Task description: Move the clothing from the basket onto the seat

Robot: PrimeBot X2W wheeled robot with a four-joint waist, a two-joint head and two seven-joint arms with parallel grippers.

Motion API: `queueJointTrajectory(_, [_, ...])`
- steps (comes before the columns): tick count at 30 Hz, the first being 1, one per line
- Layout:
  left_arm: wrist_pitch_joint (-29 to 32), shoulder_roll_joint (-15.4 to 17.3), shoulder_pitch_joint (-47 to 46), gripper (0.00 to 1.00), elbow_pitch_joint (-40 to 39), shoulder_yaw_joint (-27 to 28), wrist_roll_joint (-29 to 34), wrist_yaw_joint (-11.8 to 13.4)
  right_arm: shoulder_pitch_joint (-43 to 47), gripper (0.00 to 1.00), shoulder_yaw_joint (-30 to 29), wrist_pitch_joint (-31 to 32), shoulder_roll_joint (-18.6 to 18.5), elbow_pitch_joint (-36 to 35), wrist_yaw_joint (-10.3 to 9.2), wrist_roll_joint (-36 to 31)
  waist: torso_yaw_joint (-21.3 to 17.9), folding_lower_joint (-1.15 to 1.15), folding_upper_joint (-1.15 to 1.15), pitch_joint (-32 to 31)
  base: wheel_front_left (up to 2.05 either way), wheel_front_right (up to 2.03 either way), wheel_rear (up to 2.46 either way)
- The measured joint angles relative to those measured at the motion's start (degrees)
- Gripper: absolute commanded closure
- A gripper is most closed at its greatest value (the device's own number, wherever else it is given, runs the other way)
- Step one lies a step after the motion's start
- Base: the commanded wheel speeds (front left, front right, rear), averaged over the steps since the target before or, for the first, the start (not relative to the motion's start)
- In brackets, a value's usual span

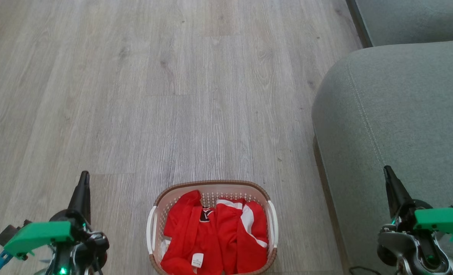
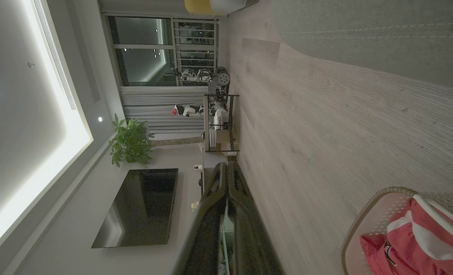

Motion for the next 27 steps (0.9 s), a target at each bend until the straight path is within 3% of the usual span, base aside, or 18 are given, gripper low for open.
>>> queueJointTrajectory(6, [0.0, 0.0, 0.0, 1.0, 0.0, 0.0, 0.0, 0.0, 0.0, 1.0, 0.0, 0.0, 0.0, 0.0, 0.0, 0.0, 0.0, 0.0, 0.0, 0.0, 0.0, 0.0, 0.0])
queueJointTrajectory(7, [0.0, 0.0, 0.0, 0.0, 0.0, 0.0, 0.0, 0.0, 0.0, 0.0, 0.0, 0.0, 0.0, 0.0, 0.0, 0.0, 0.0, 0.0, 0.0, 0.0, 0.0, 0.0, 0.0])
queueJointTrajectory(13, [-0.2, -0.7, 3.6, 0.0, 4.3, -0.3, 0.0, 0.1, 3.1, 0.0, 0.6, -0.1, 0.3, 4.4, -0.05, 0.0, 0.0, 0.0, 0.0, 0.0, 0.0, 0.0, 0.0])
queueJointTrajectory(27, [-2.3, -0.8, 3.9, 0.0, 2.3, -1.7, 2.4, 0.6, 3.4, 0.0, 2.0, -2.4, 0.4, 3.6, -0.07, -2.4, 0.1, 0.0, 0.0, -0.4, 0.0, 0.0, 0.0])
